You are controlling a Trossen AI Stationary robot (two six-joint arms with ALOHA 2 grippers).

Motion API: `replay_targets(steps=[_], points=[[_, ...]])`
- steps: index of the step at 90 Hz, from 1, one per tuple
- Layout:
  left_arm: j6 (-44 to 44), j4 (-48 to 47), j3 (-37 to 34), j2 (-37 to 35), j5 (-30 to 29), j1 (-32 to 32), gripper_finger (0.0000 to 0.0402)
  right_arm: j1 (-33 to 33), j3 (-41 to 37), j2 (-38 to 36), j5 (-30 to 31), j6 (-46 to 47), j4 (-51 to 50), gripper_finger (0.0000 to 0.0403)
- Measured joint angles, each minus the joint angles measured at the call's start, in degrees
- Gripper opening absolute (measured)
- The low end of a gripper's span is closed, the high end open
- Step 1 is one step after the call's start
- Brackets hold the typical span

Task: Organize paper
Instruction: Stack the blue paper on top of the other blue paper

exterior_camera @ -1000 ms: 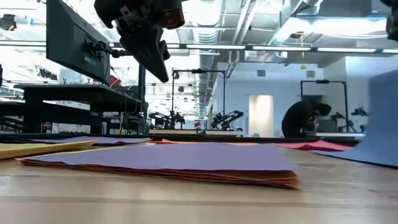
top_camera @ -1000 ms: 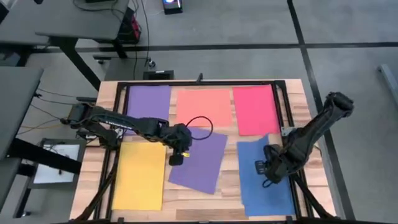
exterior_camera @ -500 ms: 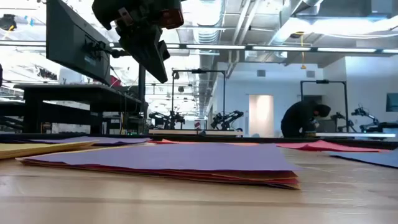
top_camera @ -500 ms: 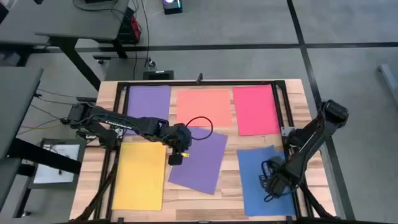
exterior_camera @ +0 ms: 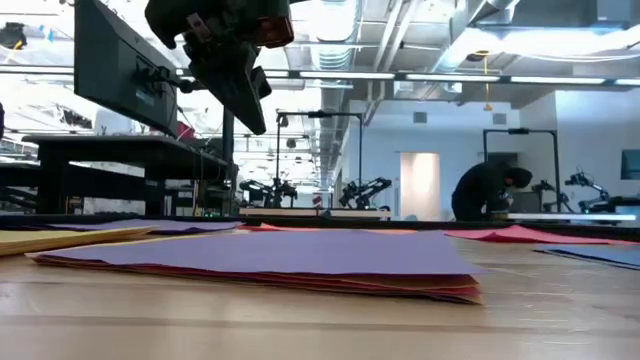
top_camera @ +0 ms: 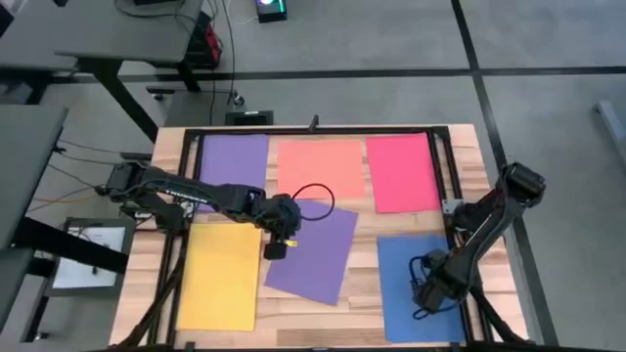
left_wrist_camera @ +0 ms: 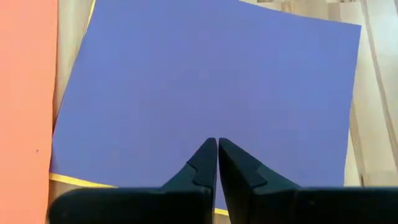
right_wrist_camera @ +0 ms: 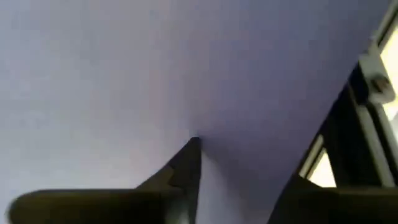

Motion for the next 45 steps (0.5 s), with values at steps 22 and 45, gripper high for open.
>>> replay_targets(steps=[22,45], points=[[0.03,0.03,0.00,0.00,0.00,0.00,0.0000,-0.04,2.26,-3.94,0.07,-0.01,-2.98,0.0172],[0.05,0.07,0.00,-0.01,0.00,0.00,0.0000,1.45,5.97,-9.12,0.26,-0.40,-11.89,0.0198]])
